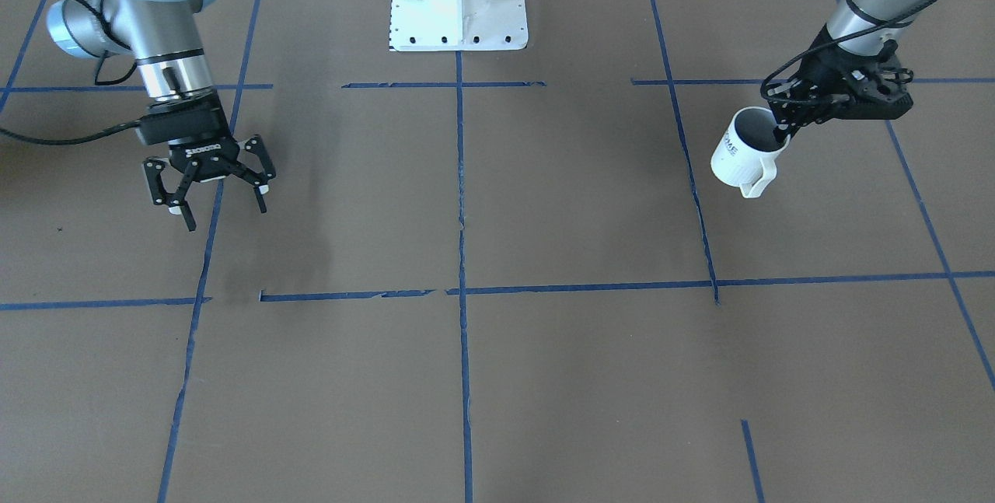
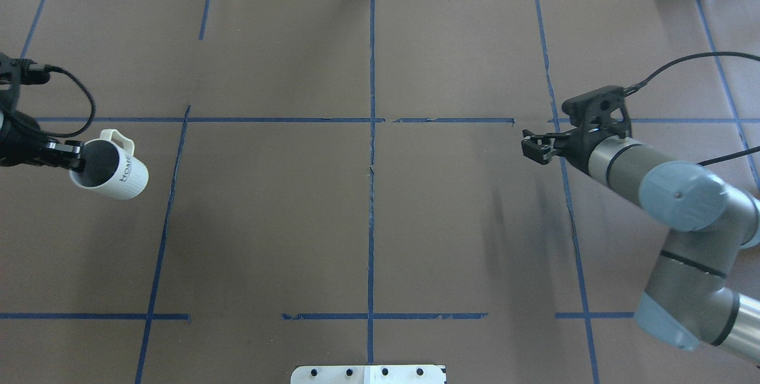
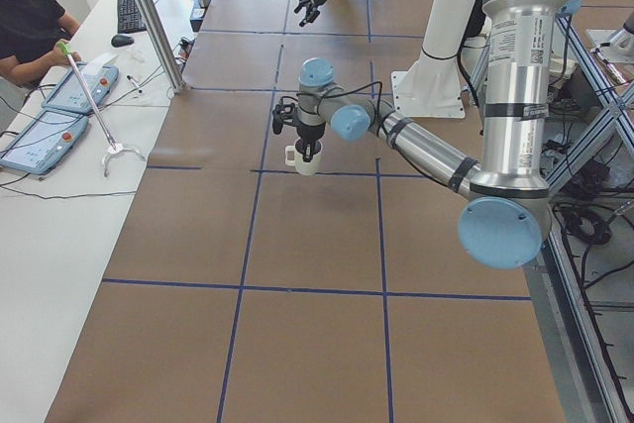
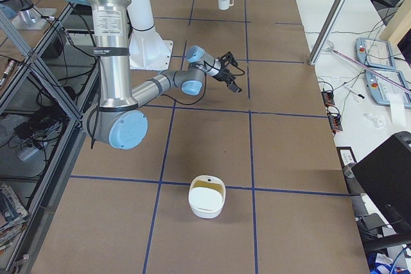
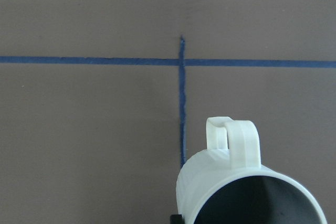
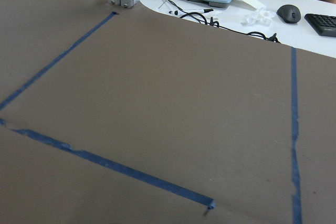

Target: Left arm hands cup to right arm to dump lemon

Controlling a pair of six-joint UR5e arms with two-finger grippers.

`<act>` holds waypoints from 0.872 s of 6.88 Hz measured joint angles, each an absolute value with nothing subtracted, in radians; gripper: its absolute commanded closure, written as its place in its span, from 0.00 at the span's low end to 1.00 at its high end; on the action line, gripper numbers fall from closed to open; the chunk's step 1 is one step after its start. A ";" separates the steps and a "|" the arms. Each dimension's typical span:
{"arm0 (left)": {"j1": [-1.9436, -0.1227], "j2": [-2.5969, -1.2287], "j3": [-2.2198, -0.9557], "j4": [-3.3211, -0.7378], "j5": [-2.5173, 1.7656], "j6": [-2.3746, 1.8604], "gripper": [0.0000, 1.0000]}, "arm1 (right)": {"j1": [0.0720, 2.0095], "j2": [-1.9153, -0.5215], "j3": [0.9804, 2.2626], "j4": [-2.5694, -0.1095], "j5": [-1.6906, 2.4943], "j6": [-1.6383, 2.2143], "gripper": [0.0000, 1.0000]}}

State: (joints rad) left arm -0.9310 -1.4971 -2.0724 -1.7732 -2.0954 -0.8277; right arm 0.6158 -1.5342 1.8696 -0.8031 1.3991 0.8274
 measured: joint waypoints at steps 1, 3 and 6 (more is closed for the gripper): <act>-0.950 -1.430 -2.048 -1.829 -2.099 -0.770 1.00 | 0.717 -1.575 1.886 -0.805 1.561 0.811 0.00; -1.018 -1.385 -1.931 -1.943 -2.153 -0.668 1.00 | 0.912 -1.614 1.894 -0.839 1.833 0.712 0.00; -1.091 -1.436 -1.800 -1.971 -2.253 -0.609 1.00 | 1.010 -1.639 1.902 -0.855 1.953 0.640 0.00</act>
